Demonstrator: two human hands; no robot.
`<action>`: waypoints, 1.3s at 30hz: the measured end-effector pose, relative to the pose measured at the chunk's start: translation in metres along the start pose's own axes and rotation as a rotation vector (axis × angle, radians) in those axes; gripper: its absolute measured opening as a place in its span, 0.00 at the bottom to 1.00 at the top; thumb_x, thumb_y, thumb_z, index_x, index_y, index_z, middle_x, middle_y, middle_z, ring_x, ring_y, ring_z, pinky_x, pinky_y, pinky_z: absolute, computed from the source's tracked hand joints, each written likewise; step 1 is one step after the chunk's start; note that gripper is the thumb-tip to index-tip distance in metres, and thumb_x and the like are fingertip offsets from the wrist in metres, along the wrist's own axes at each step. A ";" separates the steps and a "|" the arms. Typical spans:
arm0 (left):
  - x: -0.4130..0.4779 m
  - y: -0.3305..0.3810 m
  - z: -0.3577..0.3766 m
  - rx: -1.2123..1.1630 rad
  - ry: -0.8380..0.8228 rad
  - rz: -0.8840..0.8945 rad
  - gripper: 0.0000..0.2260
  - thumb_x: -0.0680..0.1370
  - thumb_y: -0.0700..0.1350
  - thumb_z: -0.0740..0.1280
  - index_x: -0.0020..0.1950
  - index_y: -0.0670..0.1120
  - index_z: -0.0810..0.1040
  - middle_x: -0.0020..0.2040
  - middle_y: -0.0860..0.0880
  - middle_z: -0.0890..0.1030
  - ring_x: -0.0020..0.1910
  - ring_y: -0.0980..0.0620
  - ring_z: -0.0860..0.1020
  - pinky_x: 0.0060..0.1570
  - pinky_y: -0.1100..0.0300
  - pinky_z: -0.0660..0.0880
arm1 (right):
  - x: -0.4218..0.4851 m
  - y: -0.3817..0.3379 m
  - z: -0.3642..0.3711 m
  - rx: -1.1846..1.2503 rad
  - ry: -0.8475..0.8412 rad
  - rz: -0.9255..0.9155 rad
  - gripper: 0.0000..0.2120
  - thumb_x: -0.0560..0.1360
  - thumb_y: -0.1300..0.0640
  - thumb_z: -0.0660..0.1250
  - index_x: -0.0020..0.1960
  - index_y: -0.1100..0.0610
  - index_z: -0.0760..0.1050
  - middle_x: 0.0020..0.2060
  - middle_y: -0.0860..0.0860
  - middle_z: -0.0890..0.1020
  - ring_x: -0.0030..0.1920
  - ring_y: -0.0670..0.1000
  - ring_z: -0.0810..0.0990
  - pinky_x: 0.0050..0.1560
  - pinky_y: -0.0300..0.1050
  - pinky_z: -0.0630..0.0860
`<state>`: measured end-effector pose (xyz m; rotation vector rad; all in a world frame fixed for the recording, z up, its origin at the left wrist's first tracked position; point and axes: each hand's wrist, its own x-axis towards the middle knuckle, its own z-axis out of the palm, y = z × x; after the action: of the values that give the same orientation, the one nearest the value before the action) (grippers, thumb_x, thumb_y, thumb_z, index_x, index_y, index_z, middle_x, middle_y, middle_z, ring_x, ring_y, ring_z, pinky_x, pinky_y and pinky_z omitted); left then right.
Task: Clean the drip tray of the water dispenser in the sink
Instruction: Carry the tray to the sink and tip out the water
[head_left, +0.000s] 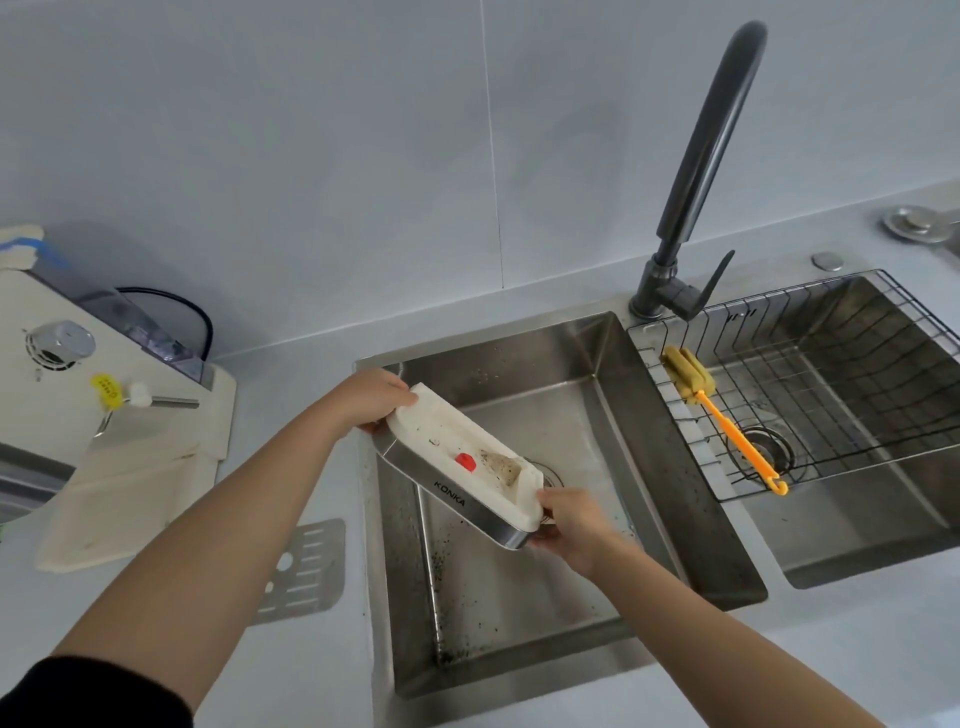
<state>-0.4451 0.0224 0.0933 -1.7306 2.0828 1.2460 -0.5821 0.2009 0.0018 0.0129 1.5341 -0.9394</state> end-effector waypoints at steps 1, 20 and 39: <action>0.003 0.004 -0.001 0.021 -0.006 -0.011 0.12 0.77 0.42 0.60 0.56 0.39 0.77 0.47 0.43 0.75 0.42 0.46 0.73 0.35 0.61 0.70 | -0.001 0.000 0.001 0.021 -0.008 0.019 0.15 0.77 0.67 0.55 0.63 0.68 0.70 0.37 0.56 0.76 0.35 0.54 0.77 0.26 0.45 0.76; 0.027 0.058 0.029 0.419 0.039 -0.064 0.13 0.75 0.44 0.54 0.30 0.44 0.66 0.35 0.47 0.70 0.31 0.49 0.71 0.35 0.60 0.70 | 0.016 0.032 0.012 0.292 -0.296 0.368 0.16 0.80 0.63 0.48 0.49 0.66 0.75 0.29 0.62 0.84 0.28 0.59 0.84 0.24 0.50 0.80; 0.013 -0.001 0.046 -0.096 -0.183 -0.021 0.42 0.60 0.75 0.61 0.64 0.46 0.75 0.73 0.43 0.65 0.71 0.43 0.64 0.71 0.46 0.56 | 0.016 0.013 -0.013 0.243 -0.167 0.158 0.24 0.71 0.37 0.63 0.48 0.58 0.73 0.35 0.53 0.74 0.32 0.49 0.72 0.20 0.34 0.72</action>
<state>-0.4652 0.0438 0.0562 -1.6033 1.9262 1.4600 -0.5902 0.2086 -0.0203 0.2214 1.2405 -0.9695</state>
